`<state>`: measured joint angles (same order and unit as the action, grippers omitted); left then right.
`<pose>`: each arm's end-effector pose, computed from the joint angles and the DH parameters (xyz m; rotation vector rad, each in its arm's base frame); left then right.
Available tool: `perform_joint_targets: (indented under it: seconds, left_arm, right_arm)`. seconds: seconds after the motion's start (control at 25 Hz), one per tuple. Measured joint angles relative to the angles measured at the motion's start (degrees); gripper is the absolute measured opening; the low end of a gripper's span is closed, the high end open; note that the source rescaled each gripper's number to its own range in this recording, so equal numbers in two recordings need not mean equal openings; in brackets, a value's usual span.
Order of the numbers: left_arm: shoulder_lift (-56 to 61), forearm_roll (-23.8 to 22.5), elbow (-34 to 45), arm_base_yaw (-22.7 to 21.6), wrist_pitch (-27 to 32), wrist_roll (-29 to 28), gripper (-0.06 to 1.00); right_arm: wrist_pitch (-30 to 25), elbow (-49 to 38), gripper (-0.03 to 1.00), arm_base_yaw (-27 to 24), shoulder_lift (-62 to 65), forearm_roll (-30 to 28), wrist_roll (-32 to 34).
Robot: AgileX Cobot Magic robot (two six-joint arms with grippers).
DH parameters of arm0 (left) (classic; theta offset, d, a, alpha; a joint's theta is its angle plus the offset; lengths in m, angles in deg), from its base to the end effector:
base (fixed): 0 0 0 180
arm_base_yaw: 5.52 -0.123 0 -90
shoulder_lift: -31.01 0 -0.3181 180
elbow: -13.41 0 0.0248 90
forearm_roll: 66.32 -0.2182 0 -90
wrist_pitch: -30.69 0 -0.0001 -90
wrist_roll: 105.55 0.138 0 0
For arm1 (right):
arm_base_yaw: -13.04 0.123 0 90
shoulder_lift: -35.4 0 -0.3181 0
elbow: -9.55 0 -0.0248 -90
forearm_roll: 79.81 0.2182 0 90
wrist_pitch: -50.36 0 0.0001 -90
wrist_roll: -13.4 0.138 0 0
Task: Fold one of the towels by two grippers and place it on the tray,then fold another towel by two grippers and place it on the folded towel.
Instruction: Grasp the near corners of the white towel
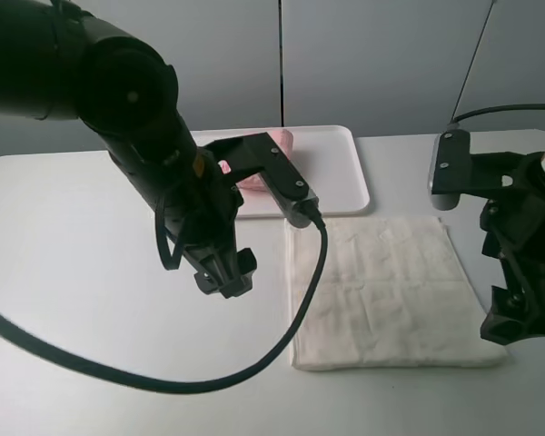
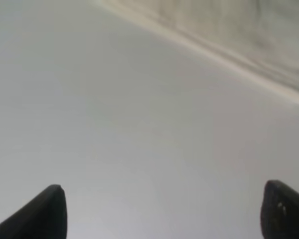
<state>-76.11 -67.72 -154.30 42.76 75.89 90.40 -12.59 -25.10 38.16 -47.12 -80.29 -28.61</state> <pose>0.2230 -0.2465 0.2084 1.5476 2.4254 -0.0811 0.1486 0.0685 0.2228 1.7402 -2.6118 0.0111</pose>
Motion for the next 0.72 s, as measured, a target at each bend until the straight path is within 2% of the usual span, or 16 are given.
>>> perform_joint_targets:
  seconds: [0.16, 0.28, 0.44, 0.56, 0.72]
  left_arm:
    - [-4.01, -1.06, -1.49, 5.7, 1.27, 4.37, 1.0]
    - [-6.44, -3.03, -1.49, 9.35, 1.54, 4.77, 1.0]
    - [-8.34, -3.56, -1.49, 11.98, 1.4, 4.33, 1.0]
    - [-9.38, -3.56, -1.49, 13.37, 0.28, 3.97, 1.0]
    - [-11.44, -3.56, -1.49, 14.53, -1.35, 3.89, 1.0]
  right_arm:
    - [1.51, -3.08, 1.0, 0.0, 0.02, 0.0, -7.61]
    - [4.11, -6.93, 1.0, 0.0, 0.12, 0.0, -11.92]
    - [7.95, -12.72, 1.0, 0.0, 0.15, -0.12, -19.17]
    - [12.61, -16.03, 1.0, 0.0, 0.24, -0.64, -21.47]
    - [17.42, -18.38, 1.0, 0.0, 0.24, -4.84, -22.0]
